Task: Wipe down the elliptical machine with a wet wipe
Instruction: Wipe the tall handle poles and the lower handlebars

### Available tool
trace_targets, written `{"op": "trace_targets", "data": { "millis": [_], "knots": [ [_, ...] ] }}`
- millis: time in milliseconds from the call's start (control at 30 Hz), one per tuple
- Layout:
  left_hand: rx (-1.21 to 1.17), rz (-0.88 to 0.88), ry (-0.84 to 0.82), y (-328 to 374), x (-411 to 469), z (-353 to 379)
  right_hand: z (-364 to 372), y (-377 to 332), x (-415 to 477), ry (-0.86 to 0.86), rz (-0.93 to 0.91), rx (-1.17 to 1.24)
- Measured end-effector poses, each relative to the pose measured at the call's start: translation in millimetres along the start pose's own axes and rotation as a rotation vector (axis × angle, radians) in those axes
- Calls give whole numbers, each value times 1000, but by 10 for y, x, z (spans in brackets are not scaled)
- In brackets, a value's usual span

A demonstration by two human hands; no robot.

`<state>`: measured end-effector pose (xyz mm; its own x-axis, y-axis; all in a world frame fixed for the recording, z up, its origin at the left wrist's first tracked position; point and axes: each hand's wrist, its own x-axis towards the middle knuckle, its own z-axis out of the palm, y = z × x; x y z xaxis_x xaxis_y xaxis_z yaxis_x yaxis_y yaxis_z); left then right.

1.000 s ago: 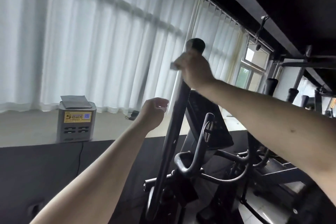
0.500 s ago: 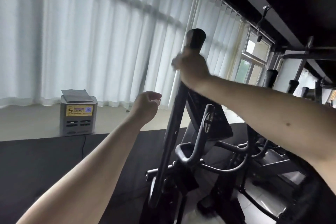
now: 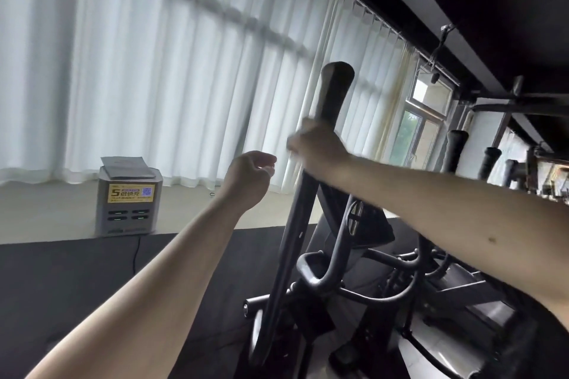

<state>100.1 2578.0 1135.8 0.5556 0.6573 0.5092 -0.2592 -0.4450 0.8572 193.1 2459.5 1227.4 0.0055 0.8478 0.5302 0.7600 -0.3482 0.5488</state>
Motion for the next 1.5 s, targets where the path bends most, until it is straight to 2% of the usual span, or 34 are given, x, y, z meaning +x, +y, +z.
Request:
{"op": "trace_targets", "data": {
  "millis": [100, 167, 267, 367, 500, 567, 633, 733, 800, 900, 967, 1067, 1167, 1233, 1300, 1400, 1500],
  "knots": [
    [6, 12, -4, 14, -23, -25, 261, -54, -372, -52, -178, 53],
    [5, 23, -10, 48, -33, -32, 190, 160, -334, 40, -103, 155],
    [-5, 23, -30, 138, -29, 18, -53, 438, -123, 331, 23, 186],
    [-5, 22, -36, 184, -47, 125, -54, 402, -79, 532, 97, 283],
    [32, 0, -81, 92, -109, 237, 221, 16, -442, 637, 204, 507],
    [60, -6, -95, 57, -155, 268, 449, -192, -682, 627, 284, 600],
    [62, 6, -113, 30, -196, 291, 703, -406, -950, 527, 316, 697],
    [90, 30, -122, 5, -244, 316, 763, -525, -1142, 442, 262, 741],
    [106, 30, -114, -10, -262, 329, 617, -390, -989, 503, 236, 741],
    [68, 6, -74, -40, -295, 347, 364, -164, -607, 654, 368, 741],
    [51, 1, -55, -97, -325, 362, 392, -142, -511, 714, 389, 676],
    [46, 1, -43, -242, -405, 381, 593, -283, -640, 710, 314, 610],
    [79, 2, -46, -385, -502, 359, 753, -362, -833, 711, 265, 721],
    [91, -7, -56, -483, -531, 353, 847, -418, -955, 718, 303, 785],
    [94, -24, -62, -565, -565, 360, 1034, -566, -1169, 653, 345, 743],
    [104, -53, -100, -644, -636, 387, 1311, -847, -1526, 450, 351, 769],
    [89, -55, -124, -625, -732, 417, 1242, -797, -1483, 467, 346, 802]
  ]
}}
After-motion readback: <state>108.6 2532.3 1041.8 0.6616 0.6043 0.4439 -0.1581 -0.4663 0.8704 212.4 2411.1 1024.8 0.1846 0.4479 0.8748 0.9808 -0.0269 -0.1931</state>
